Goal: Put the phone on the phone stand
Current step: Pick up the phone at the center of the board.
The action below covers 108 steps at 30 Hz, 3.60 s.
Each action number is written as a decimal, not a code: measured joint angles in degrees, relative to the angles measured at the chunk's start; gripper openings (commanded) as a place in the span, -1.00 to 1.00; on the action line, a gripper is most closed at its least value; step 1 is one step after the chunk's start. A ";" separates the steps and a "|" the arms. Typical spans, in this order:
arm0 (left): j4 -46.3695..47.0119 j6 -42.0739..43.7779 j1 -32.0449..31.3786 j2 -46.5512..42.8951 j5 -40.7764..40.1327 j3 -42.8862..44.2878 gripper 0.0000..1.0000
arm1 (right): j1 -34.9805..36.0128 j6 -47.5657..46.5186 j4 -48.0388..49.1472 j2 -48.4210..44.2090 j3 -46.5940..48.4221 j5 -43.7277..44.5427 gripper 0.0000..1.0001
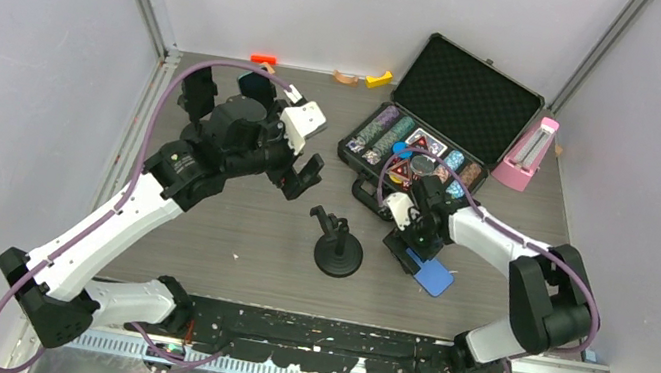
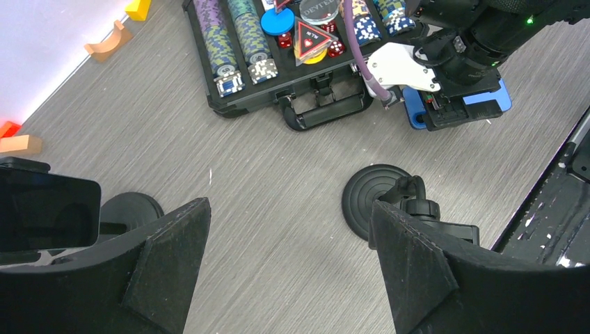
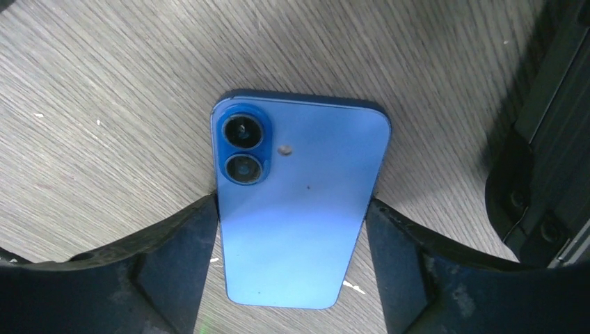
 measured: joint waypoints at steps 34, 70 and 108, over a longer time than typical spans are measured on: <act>0.81 -5.01 3.13 8.31 2.71 2.60 0.80 | -1.07 -2.45 -0.42 -9.40 1.73 -4.46 -0.75; 14.08 -36.26 3.15 45.57 36.87 15.61 0.42 | 4.81 5.81 4.92 -17.79 8.11 -7.78 -0.80; 19.19 -47.30 2.82 49.48 38.80 17.70 -1.00 | 5.44 7.04 2.69 -17.49 12.44 -1.09 0.83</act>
